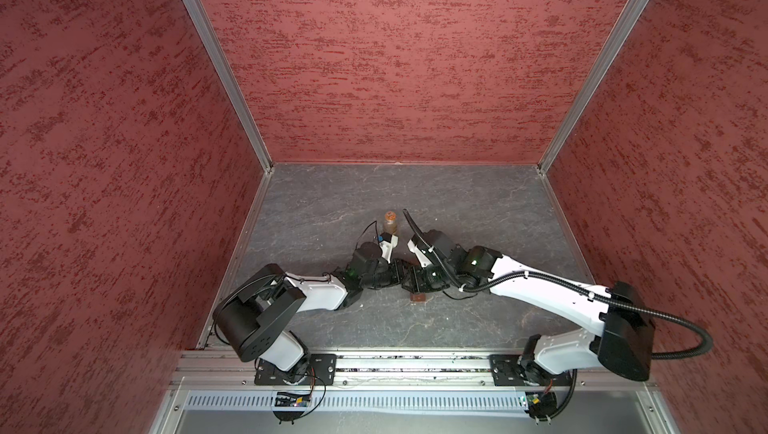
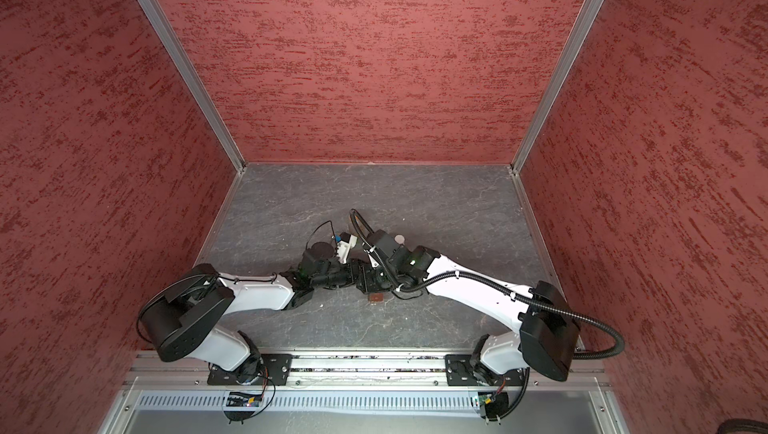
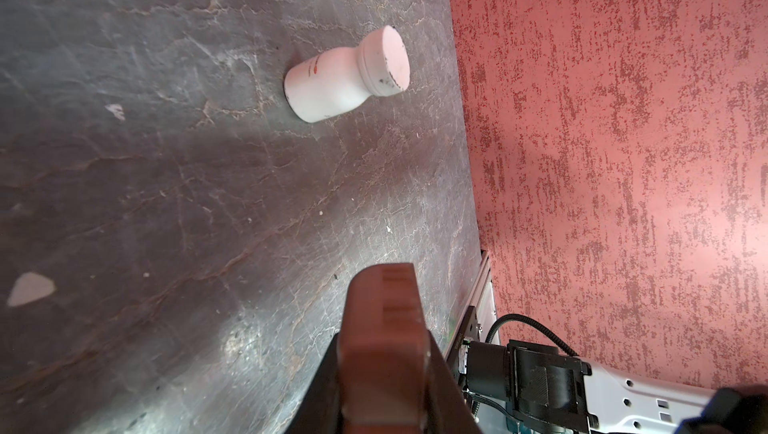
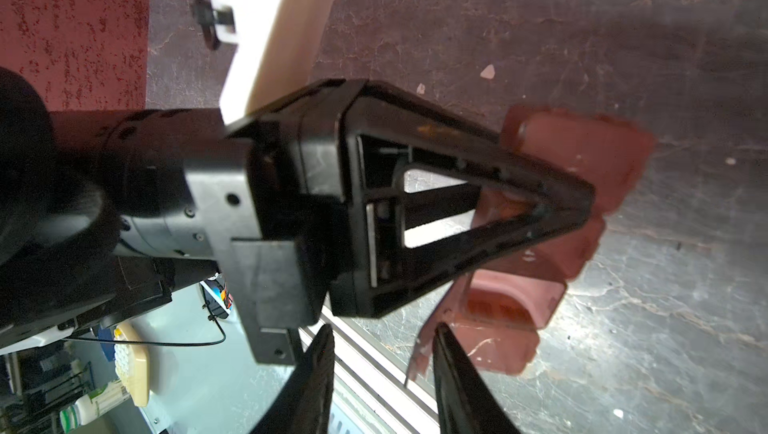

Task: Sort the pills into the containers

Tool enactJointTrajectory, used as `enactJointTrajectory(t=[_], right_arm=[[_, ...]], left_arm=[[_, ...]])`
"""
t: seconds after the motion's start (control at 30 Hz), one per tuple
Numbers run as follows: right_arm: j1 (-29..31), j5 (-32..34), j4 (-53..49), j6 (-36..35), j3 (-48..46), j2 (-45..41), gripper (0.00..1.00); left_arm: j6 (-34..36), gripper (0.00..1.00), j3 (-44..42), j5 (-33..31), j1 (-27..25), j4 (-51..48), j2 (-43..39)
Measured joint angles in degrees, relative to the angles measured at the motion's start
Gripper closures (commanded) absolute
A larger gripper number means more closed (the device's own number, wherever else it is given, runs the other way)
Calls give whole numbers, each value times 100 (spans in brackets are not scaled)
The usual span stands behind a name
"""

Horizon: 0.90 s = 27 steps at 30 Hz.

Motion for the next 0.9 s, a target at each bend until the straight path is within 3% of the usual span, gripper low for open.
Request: enactJointTrajectory(t=[0.33, 0.67, 0.8, 0.9], right_arm=[[-133, 28, 63, 2, -35, -374, 53], [-616, 555, -166, 85, -367, -1132, 52], [-638, 610, -234, 103, -503, -1167, 52], [-660, 634, -271, 103, -562, -1167, 52]], left_arm=[[74, 94, -70, 2, 131, 31, 109], [105, 93, 179, 15, 120, 129, 1145], [66, 88, 326, 61, 98, 315, 1386], [61, 77, 380, 63, 94, 358, 1449]])
